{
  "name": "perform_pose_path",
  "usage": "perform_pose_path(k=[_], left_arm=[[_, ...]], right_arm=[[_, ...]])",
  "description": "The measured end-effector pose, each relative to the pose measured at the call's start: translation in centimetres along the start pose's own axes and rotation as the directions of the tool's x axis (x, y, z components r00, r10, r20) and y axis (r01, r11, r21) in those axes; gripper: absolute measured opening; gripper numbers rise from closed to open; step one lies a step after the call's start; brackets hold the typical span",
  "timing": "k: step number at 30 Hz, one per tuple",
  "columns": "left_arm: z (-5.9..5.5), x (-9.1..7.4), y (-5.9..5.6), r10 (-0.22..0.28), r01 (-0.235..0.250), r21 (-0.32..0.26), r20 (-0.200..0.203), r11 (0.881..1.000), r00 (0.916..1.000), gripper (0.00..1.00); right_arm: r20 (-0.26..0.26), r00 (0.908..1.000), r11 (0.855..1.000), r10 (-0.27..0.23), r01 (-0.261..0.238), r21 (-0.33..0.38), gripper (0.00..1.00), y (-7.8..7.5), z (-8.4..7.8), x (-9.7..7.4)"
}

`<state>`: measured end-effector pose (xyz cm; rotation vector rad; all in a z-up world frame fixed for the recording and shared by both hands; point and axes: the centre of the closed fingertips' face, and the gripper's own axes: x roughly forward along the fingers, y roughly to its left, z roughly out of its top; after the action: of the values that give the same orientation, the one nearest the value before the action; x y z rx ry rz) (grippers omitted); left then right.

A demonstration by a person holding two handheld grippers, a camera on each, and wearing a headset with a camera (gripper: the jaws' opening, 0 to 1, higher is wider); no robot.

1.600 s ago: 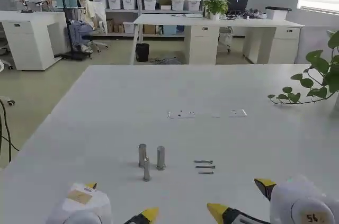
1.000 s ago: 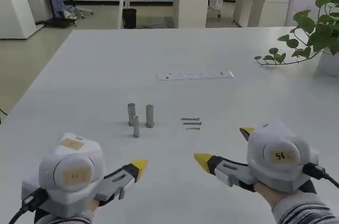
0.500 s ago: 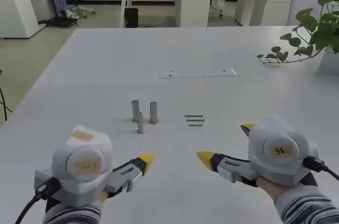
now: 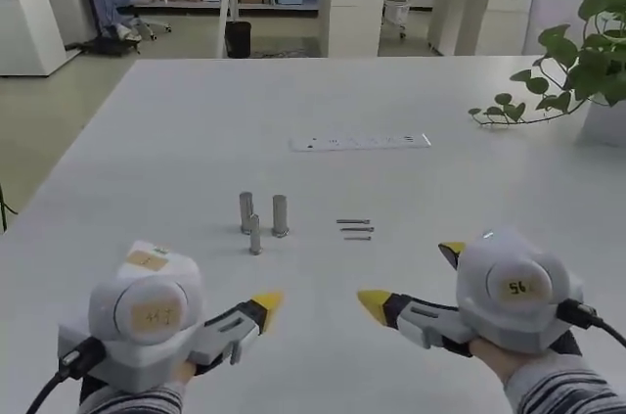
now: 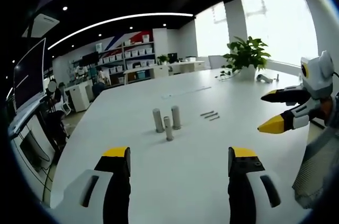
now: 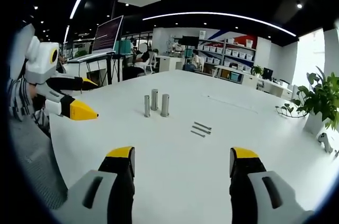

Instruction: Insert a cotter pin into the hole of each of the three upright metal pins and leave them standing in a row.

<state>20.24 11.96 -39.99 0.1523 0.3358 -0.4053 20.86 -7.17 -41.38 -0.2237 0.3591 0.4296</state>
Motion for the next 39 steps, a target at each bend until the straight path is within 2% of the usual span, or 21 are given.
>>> perform_pose_path(k=[3, 7, 12, 17, 19, 23, 24, 27, 31, 34, 39], left_arm=[[-0.1, -0.1, -0.1, -0.004, 0.004, 0.017, -0.004, 1.0, 1.0, 0.73], [0.0, -0.1, 0.3, 0.001, -0.001, -0.006, 0.005, 1.0, 1.0, 0.71], [-0.4, -0.1, 0.5, 0.005, -0.005, -0.017, -0.012, 1.0, 0.9999, 0.7], [-0.1, -0.1, 0.3, -0.003, 0.003, -0.017, 0.001, 1.0, 1.0, 0.69], [-0.2, 0.0, 0.2, -0.007, 0.007, -0.007, -0.008, 1.0, 0.9999, 0.68], [0.3, 0.2, 0.2, -0.013, 0.013, -0.01, 0.001, 1.0, 0.9999, 0.68], [0.3, 0.2, 0.2, -0.014, 0.014, -0.01, 0.002, 1.0, 0.9999, 0.68], [0.1, 0.3, 0.0, -0.021, 0.021, -0.009, -0.007, 1.0, 0.9997, 0.68], [-0.3, 0.8, -0.1, -0.038, 0.037, -0.024, -0.031, 0.999, 0.9988, 0.65], [0.1, 1.3, 0.0, -0.057, 0.057, -0.033, -0.026, 0.998, 0.998, 0.62], [1.0, 3.2, 0.5, -0.093, 0.093, 0.001, -0.024, 0.996, 0.9954, 0.57]], right_arm=[[-0.009, 1.0, 1.0, 0.002, -0.002, 0.009, 0.7, 0.1, -0.2, -0.1], [-0.007, 1.0, 1.0, -0.001, 0.001, 0.029, 0.69, 0.0, -0.1, 0.0], [-0.014, 0.9999, 0.998, -0.009, 0.01, 0.066, 0.68, -0.3, -0.3, 0.0], [0.005, 0.9999, 0.996, -0.015, 0.014, 0.084, 0.67, -0.5, 0.2, -0.2], [0.005, 0.9999, 0.994, -0.016, 0.016, 0.109, 0.67, -0.6, 0.4, -0.5], [0.035, 0.9991, 0.993, -0.022, 0.018, 0.115, 0.66, -0.8, 1.3, -0.7], [0.046, 0.9987, 0.991, -0.021, 0.015, 0.135, 0.65, -0.8, 1.6, -0.8], [0.046, 0.9987, 0.989, -0.023, 0.016, 0.15, 0.64, -1.1, 1.6, -0.8], [0.037, 0.9992, 0.985, -0.019, 0.012, 0.172, 0.64, -1.4, 1.4, -0.7], [0.03, 0.9995, 0.986, -0.007, 0.002, 0.169, 0.63, -1.5, 1.8, -0.9], [-0.005, 0.9998, 0.986, 0.021, -0.02, 0.163, 0.6, -1.5, 1.6, -0.9]])
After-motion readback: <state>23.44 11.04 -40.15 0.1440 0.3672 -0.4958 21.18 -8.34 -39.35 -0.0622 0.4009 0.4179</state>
